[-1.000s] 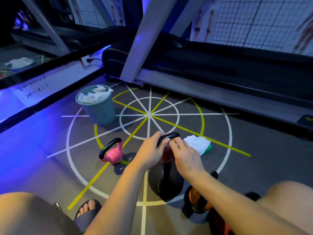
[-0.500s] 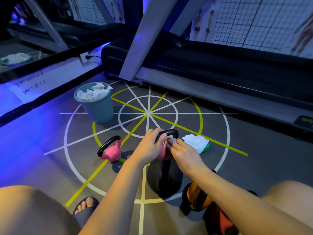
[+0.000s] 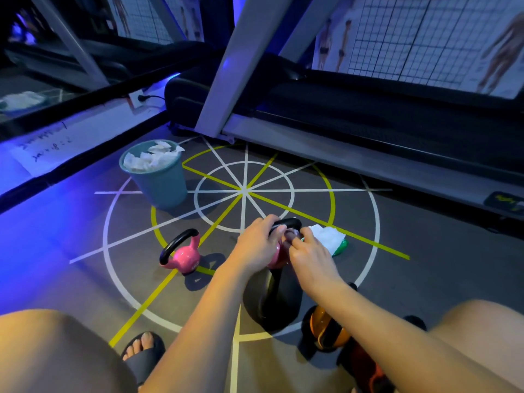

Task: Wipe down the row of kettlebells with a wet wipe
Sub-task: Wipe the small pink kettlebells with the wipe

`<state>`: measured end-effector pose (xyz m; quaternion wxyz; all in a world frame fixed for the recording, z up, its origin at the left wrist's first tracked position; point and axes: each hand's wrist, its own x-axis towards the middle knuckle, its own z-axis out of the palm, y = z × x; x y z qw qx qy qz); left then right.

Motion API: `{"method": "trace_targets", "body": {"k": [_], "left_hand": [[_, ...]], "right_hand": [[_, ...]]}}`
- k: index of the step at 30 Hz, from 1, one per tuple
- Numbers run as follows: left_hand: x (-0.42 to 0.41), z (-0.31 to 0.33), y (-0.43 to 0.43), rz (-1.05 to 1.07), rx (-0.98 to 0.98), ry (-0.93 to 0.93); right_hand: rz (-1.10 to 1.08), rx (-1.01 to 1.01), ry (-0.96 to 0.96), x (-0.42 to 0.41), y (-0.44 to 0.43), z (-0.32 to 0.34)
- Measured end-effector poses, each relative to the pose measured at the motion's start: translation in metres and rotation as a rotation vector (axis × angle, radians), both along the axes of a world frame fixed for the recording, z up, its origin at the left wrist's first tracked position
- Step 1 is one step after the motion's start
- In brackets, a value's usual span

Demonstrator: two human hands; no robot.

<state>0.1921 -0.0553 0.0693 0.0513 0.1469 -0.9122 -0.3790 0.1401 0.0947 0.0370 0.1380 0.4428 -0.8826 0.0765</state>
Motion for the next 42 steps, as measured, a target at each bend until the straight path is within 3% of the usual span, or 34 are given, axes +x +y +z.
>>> {"method": "trace_targets", "body": {"k": [6,12,18,22,26,29,32,38,42], "left_hand": [[-0.003,0.004,0.002,0.002,-0.002,-0.029],[-0.007,0.011,0.013,-0.008,-0.039,-0.069],[-0.005,0.009,0.003,0.003,0.038,-0.04],[0.008,0.013,-0.003,-0.011,0.069,-0.004],[0.014,0.011,0.002,-0.058,0.072,-0.004],[0.012,0.009,0.008,-0.076,0.015,0.003],[0.008,0.005,0.003,-0.046,0.029,0.022],[0.006,-0.005,-0.019,0.018,0.092,0.052],[0.004,-0.007,-0.017,0.002,0.086,0.054]], "right_hand": [[-0.04,0.04,-0.195,0.0,0.003,0.013],[-0.197,-0.103,-0.386,-0.011,-0.008,0.03],[-0.598,-0.618,-0.666,-0.008,-0.008,0.025],[-0.629,-0.76,-0.842,-0.004,-0.02,0.013],[-0.694,-0.677,-0.875,0.0,-0.031,0.005],[-0.84,-0.626,-1.017,-0.001,-0.032,-0.003],[-0.852,-0.447,-1.116,-0.004,-0.028,-0.005],[-0.724,-0.599,-1.068,-0.01,-0.026,0.016],[-0.618,-0.606,-0.802,-0.01,-0.031,0.027]]}}
